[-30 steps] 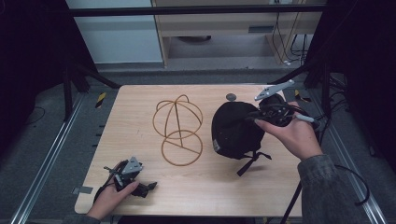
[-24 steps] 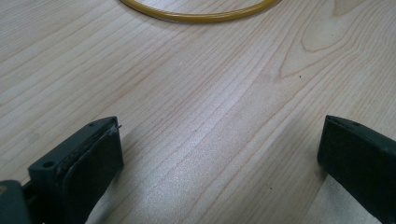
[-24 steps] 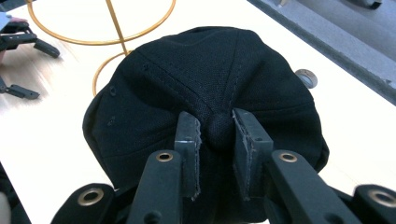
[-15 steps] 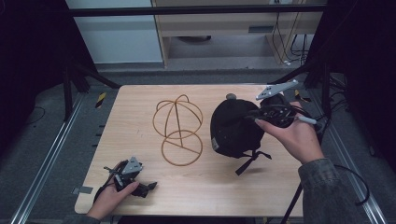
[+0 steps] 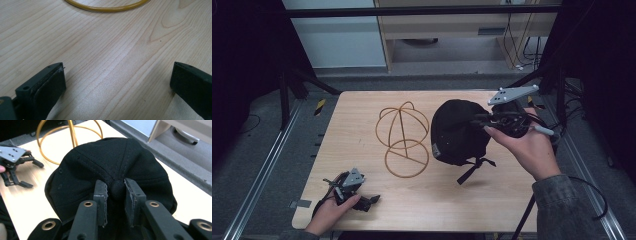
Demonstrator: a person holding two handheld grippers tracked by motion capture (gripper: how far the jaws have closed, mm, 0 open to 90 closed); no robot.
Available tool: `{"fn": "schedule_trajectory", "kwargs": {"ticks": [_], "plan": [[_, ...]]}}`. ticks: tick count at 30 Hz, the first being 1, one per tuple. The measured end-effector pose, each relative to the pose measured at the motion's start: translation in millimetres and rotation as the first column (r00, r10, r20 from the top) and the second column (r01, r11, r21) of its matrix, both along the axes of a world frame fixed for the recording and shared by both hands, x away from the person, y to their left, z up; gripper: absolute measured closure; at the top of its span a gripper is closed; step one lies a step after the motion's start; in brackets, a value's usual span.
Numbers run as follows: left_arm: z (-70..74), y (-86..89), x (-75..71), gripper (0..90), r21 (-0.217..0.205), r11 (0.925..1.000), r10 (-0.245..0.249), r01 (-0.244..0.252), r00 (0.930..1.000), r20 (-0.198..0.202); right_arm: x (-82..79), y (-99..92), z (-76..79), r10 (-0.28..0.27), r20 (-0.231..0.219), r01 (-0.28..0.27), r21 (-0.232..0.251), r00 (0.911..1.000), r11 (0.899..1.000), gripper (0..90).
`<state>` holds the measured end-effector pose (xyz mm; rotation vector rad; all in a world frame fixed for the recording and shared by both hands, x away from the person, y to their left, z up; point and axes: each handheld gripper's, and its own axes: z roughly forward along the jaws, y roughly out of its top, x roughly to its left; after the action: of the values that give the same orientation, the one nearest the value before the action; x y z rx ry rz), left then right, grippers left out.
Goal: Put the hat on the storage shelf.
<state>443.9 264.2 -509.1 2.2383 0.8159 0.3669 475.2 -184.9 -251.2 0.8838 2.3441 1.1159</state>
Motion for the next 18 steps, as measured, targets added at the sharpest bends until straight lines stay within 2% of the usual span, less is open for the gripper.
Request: {"fn": "schedule_trajectory", "kwargs": {"ticks": [6,11,18], "plan": [[0.1,0.0,0.1,0.0,0.000,1.0000,0.000,0.000,1.0000,-0.001,-8.9,-0.1,5.5,0.008,0.019,-0.008,0.002,0.9998,1.000,73.4],[0.1,0.0,0.0,0.0,0.000,1.0000,0.000,0.000,1.0000,-0.001,-11.0,1.3,11.6,0.019,0.030,-0.019,0.017,0.9994,1.000,73.4],[0.1,0.0,0.1,0.0,0.000,1.0000,0.000,0.000,1.0000,-0.001,-11.0,10.6,24.1,0.034,0.054,-0.034,0.009,0.9980,0.999,73.4]]}}
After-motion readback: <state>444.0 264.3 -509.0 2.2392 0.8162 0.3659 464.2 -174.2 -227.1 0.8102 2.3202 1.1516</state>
